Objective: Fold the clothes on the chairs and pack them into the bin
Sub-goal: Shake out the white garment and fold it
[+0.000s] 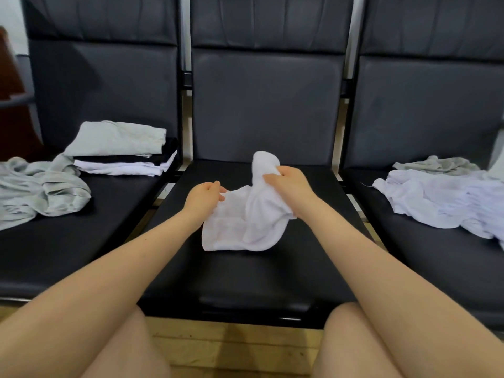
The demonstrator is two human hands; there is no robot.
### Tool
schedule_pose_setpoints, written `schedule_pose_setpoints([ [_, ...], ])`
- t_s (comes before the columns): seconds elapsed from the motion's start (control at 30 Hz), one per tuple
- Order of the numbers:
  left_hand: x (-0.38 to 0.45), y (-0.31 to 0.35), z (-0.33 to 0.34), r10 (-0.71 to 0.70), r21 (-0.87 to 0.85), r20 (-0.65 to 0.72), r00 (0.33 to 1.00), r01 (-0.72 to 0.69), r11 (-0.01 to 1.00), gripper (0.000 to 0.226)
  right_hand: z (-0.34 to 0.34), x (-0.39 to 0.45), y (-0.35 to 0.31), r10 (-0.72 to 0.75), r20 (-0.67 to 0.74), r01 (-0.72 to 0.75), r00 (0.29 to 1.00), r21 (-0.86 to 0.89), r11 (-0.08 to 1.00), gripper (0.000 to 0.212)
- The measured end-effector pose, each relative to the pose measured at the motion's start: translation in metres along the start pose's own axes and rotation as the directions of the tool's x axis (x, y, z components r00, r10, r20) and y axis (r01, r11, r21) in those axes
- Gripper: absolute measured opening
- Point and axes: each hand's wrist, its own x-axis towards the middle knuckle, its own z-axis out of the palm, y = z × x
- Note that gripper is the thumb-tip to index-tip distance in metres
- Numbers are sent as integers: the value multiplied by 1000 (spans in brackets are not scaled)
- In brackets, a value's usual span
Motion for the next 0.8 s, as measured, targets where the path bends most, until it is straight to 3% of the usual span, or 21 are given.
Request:
schedule_pose_setpoints([
  [0.1,-1,-9,-14,-194,-169,52,980,201,965,50,31,-5,-16,77,247,-92,966,49,995,30],
  [0.17,-2,-15,-20,-238,-146,75,968,247,958,59,41,-6,-15,91,302,-103,949,22,994,33],
  [0.33,-4,-21,-27,-235,-187,178,956,267,945,56,44,-2,19,148,-7,-144,989,-272,951,17],
  [0.4,-5,-21,-27,-219,-90,170,961,236,968,47,36,-3,28,209,-55,-216,976,-242,946,31],
  [0.5,-5,-19,-27,-166,-61,152,974,177,982,30,31,-7,36,314,-6,-307,949,-230,923,52],
  [0.6,-4,-22,-29,-79,-55,151,985,88,995,15,38,-7,39,316,57,-286,947,-298,911,54],
  [0.8,2,-31,-26,119,101,113,986,-131,986,31,59,-6,22,289,255,-208,923,-302,930,39],
])
